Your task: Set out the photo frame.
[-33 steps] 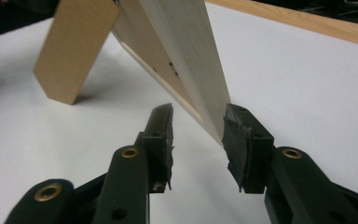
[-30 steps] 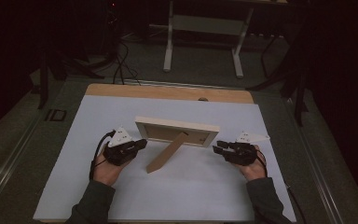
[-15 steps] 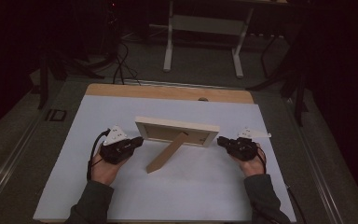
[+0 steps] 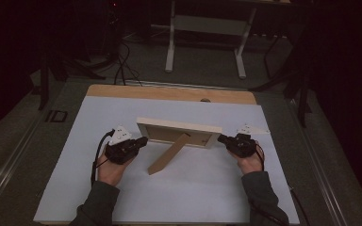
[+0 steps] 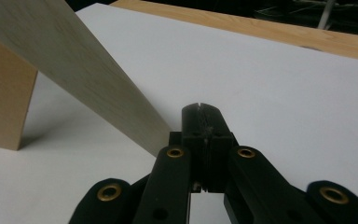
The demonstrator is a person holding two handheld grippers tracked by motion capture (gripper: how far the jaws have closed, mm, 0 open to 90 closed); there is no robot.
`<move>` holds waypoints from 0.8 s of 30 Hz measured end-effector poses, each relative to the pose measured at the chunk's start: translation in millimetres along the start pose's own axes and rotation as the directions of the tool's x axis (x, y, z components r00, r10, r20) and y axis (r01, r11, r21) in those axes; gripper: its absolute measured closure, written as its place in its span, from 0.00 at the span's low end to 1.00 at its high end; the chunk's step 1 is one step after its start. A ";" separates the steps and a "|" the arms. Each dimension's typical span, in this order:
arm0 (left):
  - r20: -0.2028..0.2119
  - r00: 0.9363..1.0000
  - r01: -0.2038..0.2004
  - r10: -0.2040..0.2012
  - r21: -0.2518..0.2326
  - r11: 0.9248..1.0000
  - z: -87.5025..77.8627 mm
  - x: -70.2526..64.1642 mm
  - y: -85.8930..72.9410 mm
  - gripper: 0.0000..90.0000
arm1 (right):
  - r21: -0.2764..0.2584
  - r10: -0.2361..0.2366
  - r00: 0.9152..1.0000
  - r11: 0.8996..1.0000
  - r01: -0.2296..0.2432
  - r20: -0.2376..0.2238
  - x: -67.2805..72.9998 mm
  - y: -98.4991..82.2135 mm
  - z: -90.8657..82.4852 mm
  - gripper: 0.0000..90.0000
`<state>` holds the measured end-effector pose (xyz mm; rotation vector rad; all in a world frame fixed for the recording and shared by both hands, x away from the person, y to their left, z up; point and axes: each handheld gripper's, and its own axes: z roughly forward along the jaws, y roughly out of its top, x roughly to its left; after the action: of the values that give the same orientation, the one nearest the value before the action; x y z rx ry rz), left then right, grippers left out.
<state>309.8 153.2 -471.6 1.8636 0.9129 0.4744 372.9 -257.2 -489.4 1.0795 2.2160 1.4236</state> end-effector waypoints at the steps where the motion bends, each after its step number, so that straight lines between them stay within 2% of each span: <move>1: 0.000 1.000 -0.001 0.001 -0.003 1.000 -0.2 -0.7 1.0 0.98 | -0.002 -0.001 1.000 1.000 0.001 -0.004 0.4 0.8 0.3 0.99; 10: 0.011 1.000 -0.025 0.025 -0.032 0.999 -4.4 -11.9 16.0 1.00 | -0.021 -0.010 1.000 1.000 0.010 -0.025 5.1 10.0 0.6 0.99; 15: 0.012 1.000 -0.016 0.017 -0.042 0.999 -3.4 -13.4 21.9 1.00 | -0.023 -0.026 0.999 0.999 0.026 -0.029 7.1 15.4 0.9 0.99; 24: 0.021 1.000 -0.021 0.022 -0.045 0.999 3.0 -20.9 32.0 1.00 | -0.038 -0.017 0.999 0.999 0.015 -0.046 6.6 21.1 0.7 0.99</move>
<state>310.7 127.5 -443.2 1.8363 0.8620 0.4831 377.9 -247.1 -470.3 1.0239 2.2158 1.4920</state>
